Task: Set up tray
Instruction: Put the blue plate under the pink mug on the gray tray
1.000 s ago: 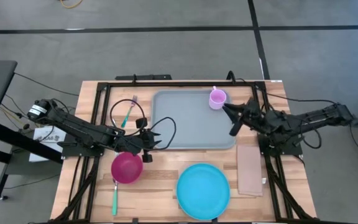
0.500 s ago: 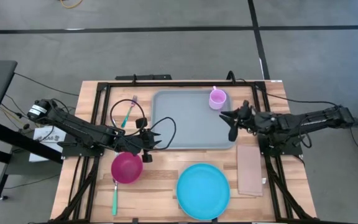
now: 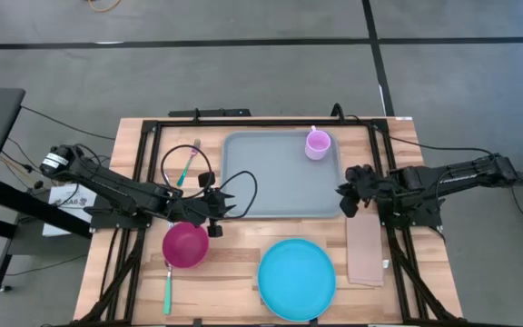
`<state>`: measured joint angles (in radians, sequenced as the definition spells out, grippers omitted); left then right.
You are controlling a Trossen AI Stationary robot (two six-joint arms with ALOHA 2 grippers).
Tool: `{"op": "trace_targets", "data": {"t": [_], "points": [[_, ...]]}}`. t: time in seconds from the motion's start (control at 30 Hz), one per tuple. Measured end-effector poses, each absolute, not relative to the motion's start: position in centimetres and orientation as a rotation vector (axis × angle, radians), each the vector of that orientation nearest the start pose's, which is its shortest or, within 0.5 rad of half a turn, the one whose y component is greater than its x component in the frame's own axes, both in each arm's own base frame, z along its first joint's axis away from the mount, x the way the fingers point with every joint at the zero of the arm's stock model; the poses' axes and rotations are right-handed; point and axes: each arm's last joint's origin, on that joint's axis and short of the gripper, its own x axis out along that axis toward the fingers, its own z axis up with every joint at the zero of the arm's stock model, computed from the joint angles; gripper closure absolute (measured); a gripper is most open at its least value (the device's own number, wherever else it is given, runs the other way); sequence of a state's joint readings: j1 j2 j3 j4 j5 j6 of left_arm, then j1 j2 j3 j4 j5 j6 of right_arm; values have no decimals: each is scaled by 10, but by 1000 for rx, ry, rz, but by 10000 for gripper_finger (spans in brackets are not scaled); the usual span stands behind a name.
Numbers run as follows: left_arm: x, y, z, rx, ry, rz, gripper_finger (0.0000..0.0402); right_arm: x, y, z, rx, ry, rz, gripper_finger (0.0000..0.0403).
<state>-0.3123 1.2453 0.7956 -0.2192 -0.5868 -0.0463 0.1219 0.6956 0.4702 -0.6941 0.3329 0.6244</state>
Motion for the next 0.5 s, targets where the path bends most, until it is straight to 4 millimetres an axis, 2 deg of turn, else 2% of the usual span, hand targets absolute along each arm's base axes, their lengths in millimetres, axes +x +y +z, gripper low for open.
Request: {"op": "trace_targets", "data": {"t": [0.1, 0.33, 0.5], "points": [[247, -63, 244, 247, 597, 278, 292, 118, 6, 194, 447, 912, -494, 336], [247, -63, 244, 246, 597, 278, 292, 116, 11, 190, 692, 993, -476, 336], [247, -63, 244, 246, 597, 278, 292, 116, 13, 183, 718, 1116, -490, 336]]}}
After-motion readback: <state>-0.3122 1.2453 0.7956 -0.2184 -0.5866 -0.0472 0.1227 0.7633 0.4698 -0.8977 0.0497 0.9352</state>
